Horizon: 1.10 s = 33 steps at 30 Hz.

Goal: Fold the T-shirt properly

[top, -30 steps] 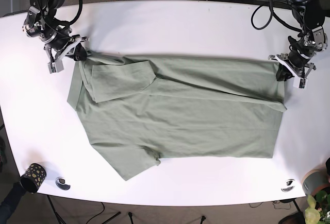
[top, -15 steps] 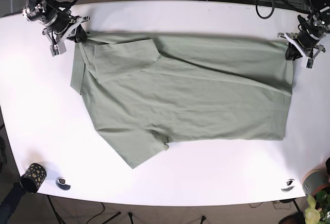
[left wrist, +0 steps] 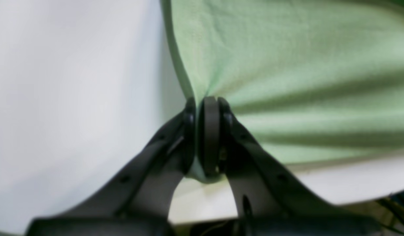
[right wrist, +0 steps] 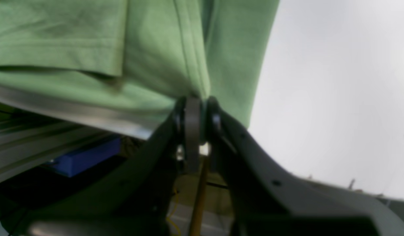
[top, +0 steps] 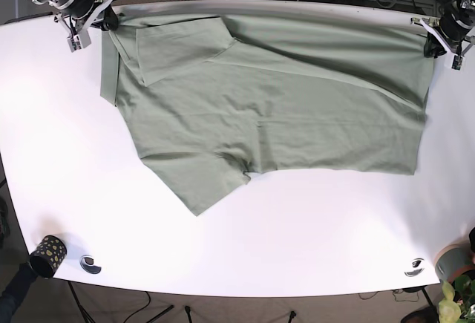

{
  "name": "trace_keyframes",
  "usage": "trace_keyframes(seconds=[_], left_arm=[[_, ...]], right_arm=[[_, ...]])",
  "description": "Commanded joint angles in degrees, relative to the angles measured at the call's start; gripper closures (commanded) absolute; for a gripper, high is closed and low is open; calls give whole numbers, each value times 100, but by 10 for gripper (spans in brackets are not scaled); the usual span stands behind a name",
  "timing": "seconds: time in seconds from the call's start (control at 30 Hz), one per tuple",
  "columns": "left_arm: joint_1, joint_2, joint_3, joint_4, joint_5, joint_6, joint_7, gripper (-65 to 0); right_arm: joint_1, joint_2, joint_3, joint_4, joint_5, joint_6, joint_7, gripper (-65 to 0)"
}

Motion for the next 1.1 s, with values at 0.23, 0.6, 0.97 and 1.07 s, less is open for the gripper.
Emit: trace_keyframes(seconds=[0.23, 0.6, 0.97, 1.07], left_arm=[[85, -116, -57, 95, -25, 73, -85, -332], [120, 69, -470, 745, -315, 73, -85, -451], [76, 288, -127, 1334, -385, 73, -85, -451], [76, 288, 119, 1325, -368, 73, -85, -451]], right_arm=[[-32, 82, 88, 111, 21, -55, 74, -295], [3, -313, 123, 902, 30, 283, 65, -460], [460, -630, 132, 647, 30, 283, -436, -460], [496, -665, 88, 603, 30, 283, -489, -460]])
